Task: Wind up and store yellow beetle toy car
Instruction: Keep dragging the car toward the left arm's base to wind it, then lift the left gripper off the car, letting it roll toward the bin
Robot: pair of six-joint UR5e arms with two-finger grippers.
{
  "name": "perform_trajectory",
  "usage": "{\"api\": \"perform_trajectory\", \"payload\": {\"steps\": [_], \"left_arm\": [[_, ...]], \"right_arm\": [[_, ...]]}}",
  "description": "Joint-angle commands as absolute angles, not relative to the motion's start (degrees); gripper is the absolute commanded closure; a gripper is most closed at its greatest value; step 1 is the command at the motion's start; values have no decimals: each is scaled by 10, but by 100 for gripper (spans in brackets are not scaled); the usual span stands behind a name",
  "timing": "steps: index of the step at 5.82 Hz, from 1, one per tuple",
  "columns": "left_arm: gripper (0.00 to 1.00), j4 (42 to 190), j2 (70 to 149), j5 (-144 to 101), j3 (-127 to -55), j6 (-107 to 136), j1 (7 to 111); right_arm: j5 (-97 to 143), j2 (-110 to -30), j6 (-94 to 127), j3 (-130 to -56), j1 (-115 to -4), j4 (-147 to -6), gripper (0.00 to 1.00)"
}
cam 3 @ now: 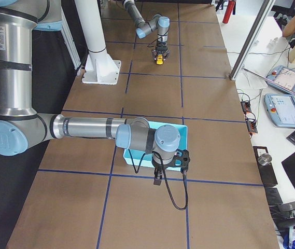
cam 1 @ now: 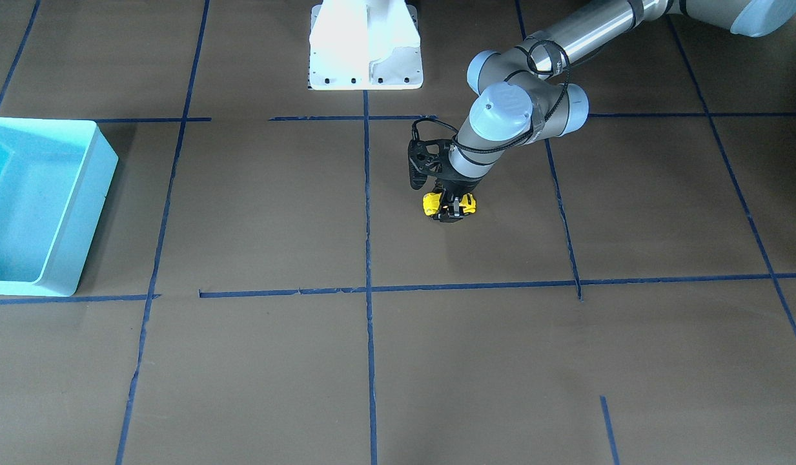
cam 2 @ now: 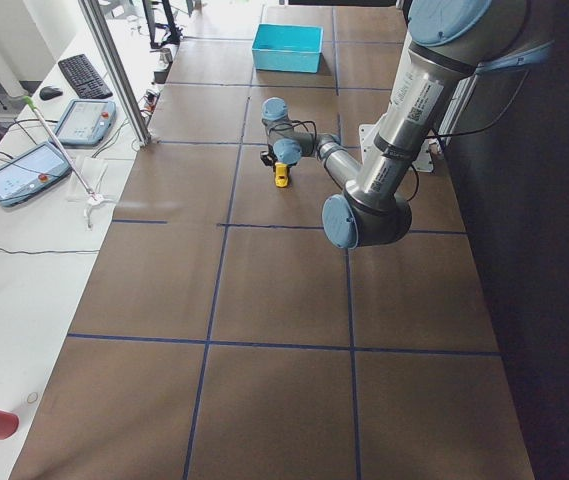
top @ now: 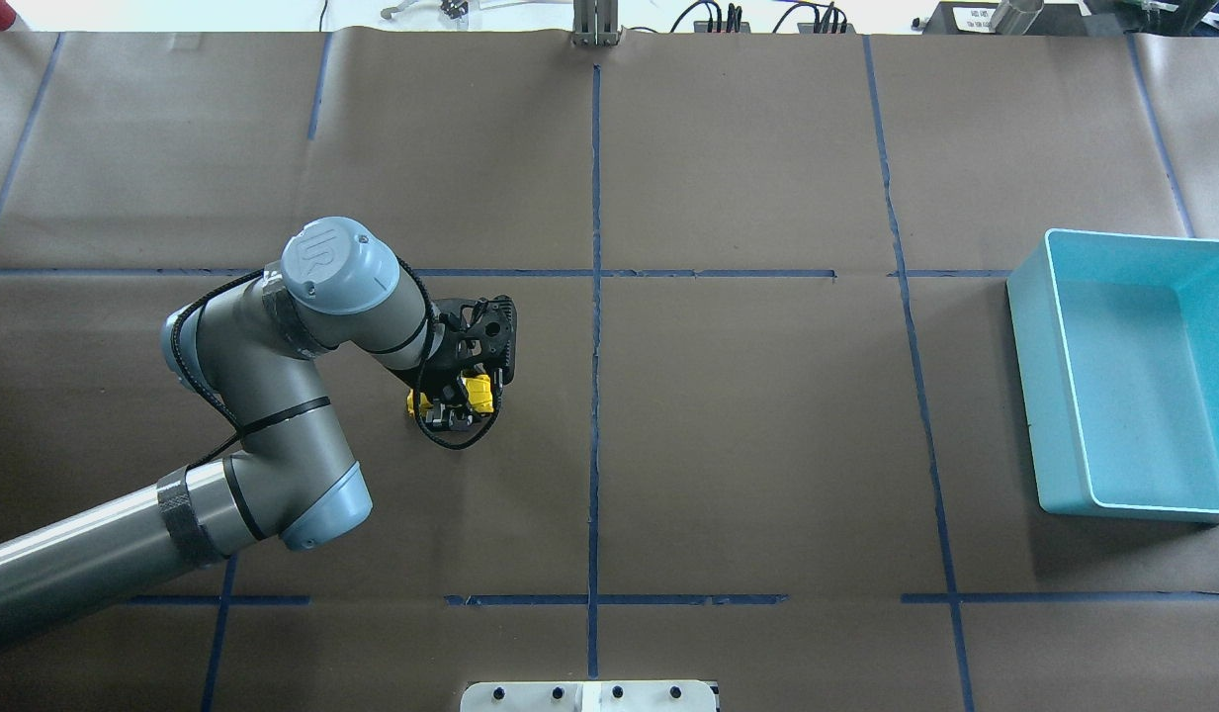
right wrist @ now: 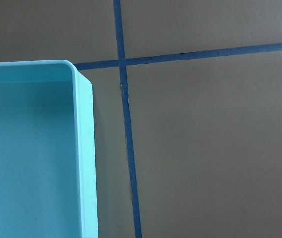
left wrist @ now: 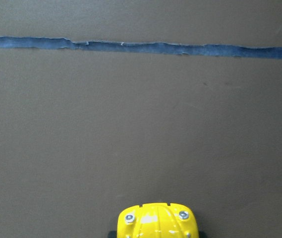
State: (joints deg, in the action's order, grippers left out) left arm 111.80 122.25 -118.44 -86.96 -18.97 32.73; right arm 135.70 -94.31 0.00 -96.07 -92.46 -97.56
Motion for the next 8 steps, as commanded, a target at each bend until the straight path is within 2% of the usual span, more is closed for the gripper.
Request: {"api": "perform_trajectory", "payload": {"steps": [1, 2, 8], "left_arm": [[33, 1118, 1221, -1186, -868, -196, 324], [0, 1118, 1221, -1186, -868, -206, 325], [0, 1116, 1221, -1186, -867, -207, 326]], "right_arm": [[1357, -943, 0, -961, -925, -976, 0], [1357, -943, 0, -961, -925, -976, 0], [1357, -943, 0, -960, -925, -976, 0]]}}
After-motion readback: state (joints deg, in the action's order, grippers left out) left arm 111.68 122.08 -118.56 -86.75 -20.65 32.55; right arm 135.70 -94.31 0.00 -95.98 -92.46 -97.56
